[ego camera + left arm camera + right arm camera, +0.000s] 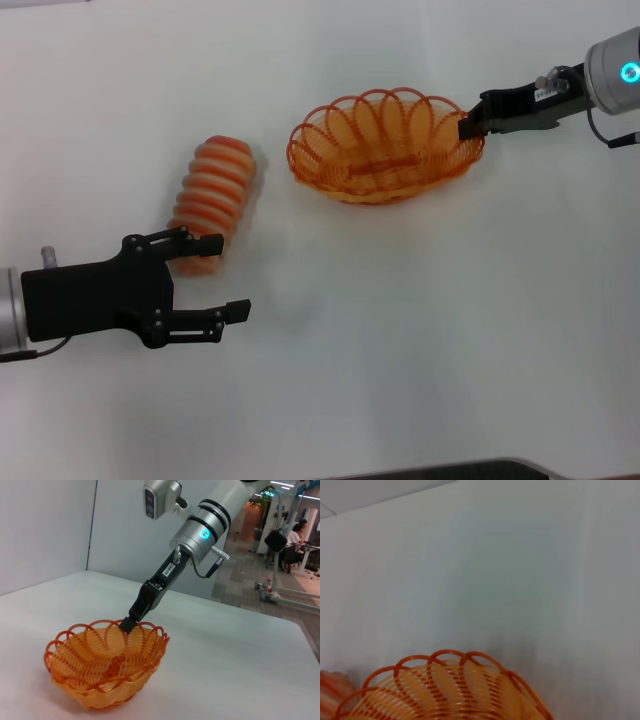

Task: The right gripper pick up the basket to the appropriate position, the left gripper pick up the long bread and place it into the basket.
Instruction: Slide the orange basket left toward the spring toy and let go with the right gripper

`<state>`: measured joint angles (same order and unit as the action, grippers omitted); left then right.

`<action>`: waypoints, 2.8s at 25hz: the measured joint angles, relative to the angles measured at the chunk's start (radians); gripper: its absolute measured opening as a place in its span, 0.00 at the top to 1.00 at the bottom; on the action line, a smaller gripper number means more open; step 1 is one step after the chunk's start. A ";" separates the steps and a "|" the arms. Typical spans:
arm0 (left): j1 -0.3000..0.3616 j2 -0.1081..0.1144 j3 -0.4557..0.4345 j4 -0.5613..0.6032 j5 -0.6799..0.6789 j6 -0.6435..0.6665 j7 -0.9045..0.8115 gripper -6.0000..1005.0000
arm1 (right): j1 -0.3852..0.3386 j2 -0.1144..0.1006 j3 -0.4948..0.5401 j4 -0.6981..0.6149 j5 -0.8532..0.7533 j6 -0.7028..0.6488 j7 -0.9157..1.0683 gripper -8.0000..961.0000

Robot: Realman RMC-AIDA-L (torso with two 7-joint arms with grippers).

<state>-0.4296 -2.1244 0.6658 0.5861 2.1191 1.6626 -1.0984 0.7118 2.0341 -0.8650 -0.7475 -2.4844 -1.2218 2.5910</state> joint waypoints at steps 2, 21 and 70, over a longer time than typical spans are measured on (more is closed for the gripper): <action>0.000 0.000 0.000 -0.001 0.000 -0.008 0.000 0.13 | -0.001 0.007 -0.002 -0.004 -0.008 0.010 -0.003 0.89; -0.002 0.001 0.003 0.003 0.002 -0.014 0.001 0.13 | 0.011 0.044 0.006 -0.007 -0.013 0.059 -0.003 0.87; -0.019 0.000 0.003 0.010 -0.005 -0.035 0.001 0.13 | 0.010 0.052 -0.002 0.046 0.050 0.103 -0.005 0.84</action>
<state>-0.4481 -2.1245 0.6688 0.5964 2.1137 1.6276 -1.0973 0.7219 2.0863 -0.8667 -0.7016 -2.4342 -1.1191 2.5862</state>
